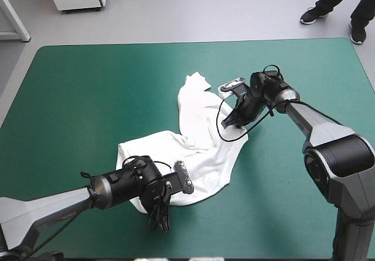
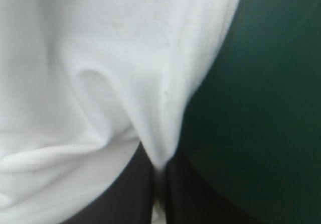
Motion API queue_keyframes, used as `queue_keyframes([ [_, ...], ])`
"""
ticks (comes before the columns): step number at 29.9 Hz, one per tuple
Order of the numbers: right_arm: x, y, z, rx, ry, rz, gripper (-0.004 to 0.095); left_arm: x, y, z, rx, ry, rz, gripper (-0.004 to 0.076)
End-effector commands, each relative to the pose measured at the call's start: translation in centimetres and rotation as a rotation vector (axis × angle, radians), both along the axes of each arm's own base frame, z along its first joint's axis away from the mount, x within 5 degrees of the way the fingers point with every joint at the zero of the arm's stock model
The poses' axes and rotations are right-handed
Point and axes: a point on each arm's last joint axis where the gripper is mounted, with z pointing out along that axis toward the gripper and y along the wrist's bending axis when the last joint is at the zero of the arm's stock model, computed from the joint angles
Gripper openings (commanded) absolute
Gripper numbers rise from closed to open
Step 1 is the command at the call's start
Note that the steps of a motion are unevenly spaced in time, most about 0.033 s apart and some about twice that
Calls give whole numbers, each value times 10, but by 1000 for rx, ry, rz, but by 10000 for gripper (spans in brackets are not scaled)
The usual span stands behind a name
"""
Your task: Fold the cloth
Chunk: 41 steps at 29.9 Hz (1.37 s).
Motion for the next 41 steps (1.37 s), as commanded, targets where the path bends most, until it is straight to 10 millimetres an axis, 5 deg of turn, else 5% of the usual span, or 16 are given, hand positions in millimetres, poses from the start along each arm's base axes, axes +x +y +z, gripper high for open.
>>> queue_keyframes([
  [1, -9, 7, 12, 21, 80, 29, -13, 3, 2, 11, -4, -67, 54, -9],
  [5, -12, 6, 50, 28, 50, 44, -13, 6, 8, 47, -14, -148, 68, -9],
  [12, -42, -12, 147, 47, -184, 14, -13, 11, 20, 146, -132, -366, 157, -9],
  [25, -176, -66, 331, 244, -790, -79, -13, -1, 67, 322, -515, -814, 293, -9],
  [31, -231, -87, 388, 355, -1042, -105, -13, -20, 100, 379, -667, -978, 323, -9],
  [41, -308, -112, 444, 531, -1378, -98, -13, -58, 152, 440, -884, -1172, 293, -9],
])
